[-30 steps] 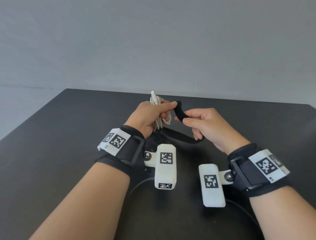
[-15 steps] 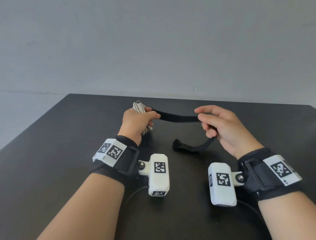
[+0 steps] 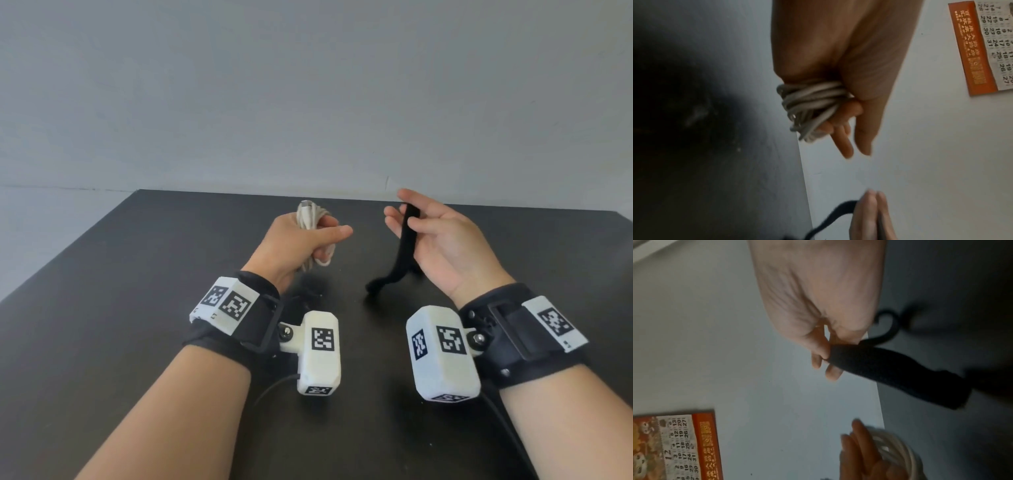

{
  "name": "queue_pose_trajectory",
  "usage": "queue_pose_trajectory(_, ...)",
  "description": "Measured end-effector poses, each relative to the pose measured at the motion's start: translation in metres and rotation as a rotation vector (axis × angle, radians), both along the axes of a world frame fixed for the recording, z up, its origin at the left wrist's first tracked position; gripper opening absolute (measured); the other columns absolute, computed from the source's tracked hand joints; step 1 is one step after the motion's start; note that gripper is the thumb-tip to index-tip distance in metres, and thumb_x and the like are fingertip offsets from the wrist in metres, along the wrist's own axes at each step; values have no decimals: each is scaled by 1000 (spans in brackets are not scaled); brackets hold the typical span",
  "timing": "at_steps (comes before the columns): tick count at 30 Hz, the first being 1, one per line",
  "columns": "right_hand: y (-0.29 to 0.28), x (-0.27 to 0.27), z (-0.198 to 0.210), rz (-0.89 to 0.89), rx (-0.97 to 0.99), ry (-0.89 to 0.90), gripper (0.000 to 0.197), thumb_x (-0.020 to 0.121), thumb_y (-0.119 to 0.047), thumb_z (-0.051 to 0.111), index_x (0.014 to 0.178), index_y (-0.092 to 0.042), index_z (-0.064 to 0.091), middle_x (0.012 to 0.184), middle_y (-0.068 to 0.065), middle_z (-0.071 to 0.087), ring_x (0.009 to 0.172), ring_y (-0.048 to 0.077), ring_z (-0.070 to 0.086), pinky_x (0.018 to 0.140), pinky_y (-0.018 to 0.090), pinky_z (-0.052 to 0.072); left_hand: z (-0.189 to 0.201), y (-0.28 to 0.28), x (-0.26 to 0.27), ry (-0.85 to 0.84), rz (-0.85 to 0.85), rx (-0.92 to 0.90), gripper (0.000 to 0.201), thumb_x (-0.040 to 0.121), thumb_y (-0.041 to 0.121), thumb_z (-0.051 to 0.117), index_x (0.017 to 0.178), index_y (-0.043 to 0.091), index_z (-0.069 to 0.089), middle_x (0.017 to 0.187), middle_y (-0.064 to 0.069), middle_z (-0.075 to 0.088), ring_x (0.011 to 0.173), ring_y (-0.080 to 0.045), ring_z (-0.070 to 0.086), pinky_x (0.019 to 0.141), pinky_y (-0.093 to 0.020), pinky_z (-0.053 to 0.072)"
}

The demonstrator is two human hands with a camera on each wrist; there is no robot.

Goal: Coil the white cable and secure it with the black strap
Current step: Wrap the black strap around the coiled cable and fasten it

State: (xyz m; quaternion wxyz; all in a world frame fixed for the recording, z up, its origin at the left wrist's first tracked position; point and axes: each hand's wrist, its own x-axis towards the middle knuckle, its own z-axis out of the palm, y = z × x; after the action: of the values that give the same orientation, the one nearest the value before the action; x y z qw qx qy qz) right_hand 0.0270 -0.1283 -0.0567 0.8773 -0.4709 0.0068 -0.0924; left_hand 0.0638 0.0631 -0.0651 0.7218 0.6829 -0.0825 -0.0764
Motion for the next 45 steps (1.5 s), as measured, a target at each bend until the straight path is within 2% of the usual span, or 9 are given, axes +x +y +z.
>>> queue_pose_trajectory(5, 15, 9, 2, -33, 53, 0, 45, 85, 23, 40, 125, 8, 54, 103, 14, 53, 106, 33, 65, 90, 33, 54, 1, -8, -9, -27, -241, 35, 24, 71, 10, 81, 87, 5, 64, 79, -20, 66, 84, -30, 59, 75, -35, 47)
queue_pose_trajectory(16, 25, 17, 11, -156, 134, 4, 47, 82, 24, 49, 127, 10, 52, 93, 12, 52, 96, 28, 67, 101, 36, 49, -8, -7, -7, -4, -242, 128, 13, 79, -1, 71, 87, 5, 62, 44, 8, 54, 43, -9, 45, 58, -23, 47)
queue_pose_trajectory(19, 17, 13, 1, -267, -123, 102, 41, 82, 23, 50, 117, 5, 60, 93, 13, 55, 95, 28, 69, 94, 32, 53, -11, -4, -1, -2, -216, 89, 10, 81, 0, 68, 85, 6, 62, 40, 4, 47, 59, -23, 49, 67, -27, 46)
queue_pose_trajectory(23, 7, 6, -15, -283, -908, 274, 24, 85, -2, 65, 106, -11, 69, 83, 6, 66, 68, 15, 67, 63, 25, 56, -13, -2, 3, 9, -216, 52, 11, 81, -1, 68, 84, 7, 62, 39, 4, 45, 63, -27, 49, 75, -34, 46)
queue_pose_trajectory(26, 10, 2, -8, -413, -1333, 154, 23, 81, -24, 69, 102, -32, 69, 70, -10, 54, 66, 8, 54, 69, 28, 48, -14, -1, 4, 25, -248, 23, 9, 81, 2, 68, 84, 8, 63, 40, 1, 45, 87, -33, 51, 87, -43, 45)
queue_pose_trajectory(32, 37, -13, 17, -29, -1369, -164, 45, 80, 3, 57, 103, -33, 71, 94, -17, 66, 55, 11, 62, 57, 17, 50, -12, 1, 2, 36, -233, -30, 15, 84, 0, 64, 72, 9, 60, 41, 1, 40, 54, -20, 45, 70, -32, 45)
queue_pose_trajectory(35, 37, -14, 15, 29, -1380, -159, 42, 78, 5, 57, 103, -24, 73, 89, -12, 74, 75, 4, 70, 72, 15, 53, -11, 4, 3, 84, -260, -95, 15, 86, 2, 62, 72, 6, 61, 41, -1, 40, 55, -20, 46, 79, -38, 49)
queue_pose_trajectory(37, 33, -12, 13, -13, -1314, -177, 33, 80, 2, 63, 100, -21, 75, 93, -8, 75, 85, 4, 71, 80, 16, 54, -10, 4, 3, 95, -277, -123, 10, 90, 10, 60, 81, 4, 59, 41, 2, 39, 49, -13, 43, 68, -28, 50)
queue_pose_trajectory(45, 30, -10, 18, -35, -1084, -57, 7, 82, -19, 73, 75, -20, 74, 59, -2, 69, 51, 8, 59, 53, 20, 48, -13, 7, 16, 208, -270, -152, 70, 77, 77, 43, 79, 7, 51, 56, -4, 47, 48, -15, 40, 56, -25, 42)
